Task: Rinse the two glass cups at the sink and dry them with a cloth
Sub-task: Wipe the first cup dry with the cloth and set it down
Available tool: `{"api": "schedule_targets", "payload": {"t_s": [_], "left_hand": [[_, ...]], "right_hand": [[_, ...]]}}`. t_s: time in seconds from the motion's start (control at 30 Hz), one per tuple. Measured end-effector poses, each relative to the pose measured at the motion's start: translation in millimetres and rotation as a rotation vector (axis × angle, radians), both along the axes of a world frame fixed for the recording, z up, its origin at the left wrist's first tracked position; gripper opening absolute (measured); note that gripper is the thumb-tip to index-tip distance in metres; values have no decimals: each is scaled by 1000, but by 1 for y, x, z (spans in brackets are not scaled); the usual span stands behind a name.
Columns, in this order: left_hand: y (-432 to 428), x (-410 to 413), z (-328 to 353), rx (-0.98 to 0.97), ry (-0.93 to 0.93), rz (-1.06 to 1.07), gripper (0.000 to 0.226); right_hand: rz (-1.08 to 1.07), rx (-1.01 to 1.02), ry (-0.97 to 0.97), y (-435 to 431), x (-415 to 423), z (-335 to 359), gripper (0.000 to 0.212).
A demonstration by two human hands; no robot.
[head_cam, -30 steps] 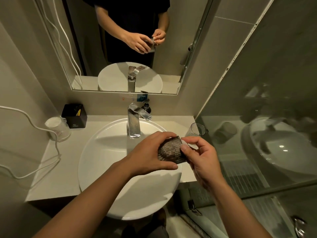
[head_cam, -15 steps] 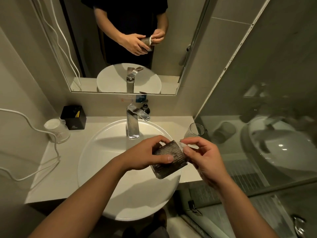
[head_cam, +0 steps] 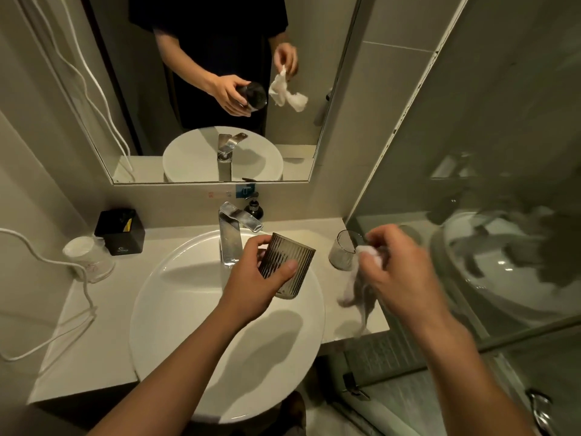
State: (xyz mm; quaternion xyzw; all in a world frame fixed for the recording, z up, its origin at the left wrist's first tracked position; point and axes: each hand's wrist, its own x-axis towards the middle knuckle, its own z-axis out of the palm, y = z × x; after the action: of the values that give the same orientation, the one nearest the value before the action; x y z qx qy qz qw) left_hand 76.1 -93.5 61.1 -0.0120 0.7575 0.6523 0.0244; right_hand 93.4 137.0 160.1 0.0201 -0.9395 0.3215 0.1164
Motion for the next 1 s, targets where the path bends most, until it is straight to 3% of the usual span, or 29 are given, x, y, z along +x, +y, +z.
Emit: {"api": "schedule_targets", "payload": {"t_s": [0.1, 0.3, 0.4, 0.47, 0.73, 0.83, 1.0], "left_hand": [[16, 5, 3, 18, 33, -11, 67], [25, 8, 9, 95, 21, 14, 62], [23, 8, 14, 159, 18, 21, 57], [24, 9, 20, 196, 19, 26, 57], [31, 13, 33, 294, 27, 52, 46], [34, 15, 38, 288, 61, 43, 36], [36, 20, 42, 321, 69, 15, 50]], "right_hand": [[-5, -37, -77, -17, 0, -13, 19], [-86, -558, -28, -37, 5, -27, 21], [-11, -882, -55, -46, 16, -40, 38], [89, -969, 20, -52, 23, -48, 43], [210, -412, 229, -64, 23, -58, 52], [206, -489, 218, -71, 25, -54, 59], [63, -686, 247, -82, 24, -53, 50]]}}
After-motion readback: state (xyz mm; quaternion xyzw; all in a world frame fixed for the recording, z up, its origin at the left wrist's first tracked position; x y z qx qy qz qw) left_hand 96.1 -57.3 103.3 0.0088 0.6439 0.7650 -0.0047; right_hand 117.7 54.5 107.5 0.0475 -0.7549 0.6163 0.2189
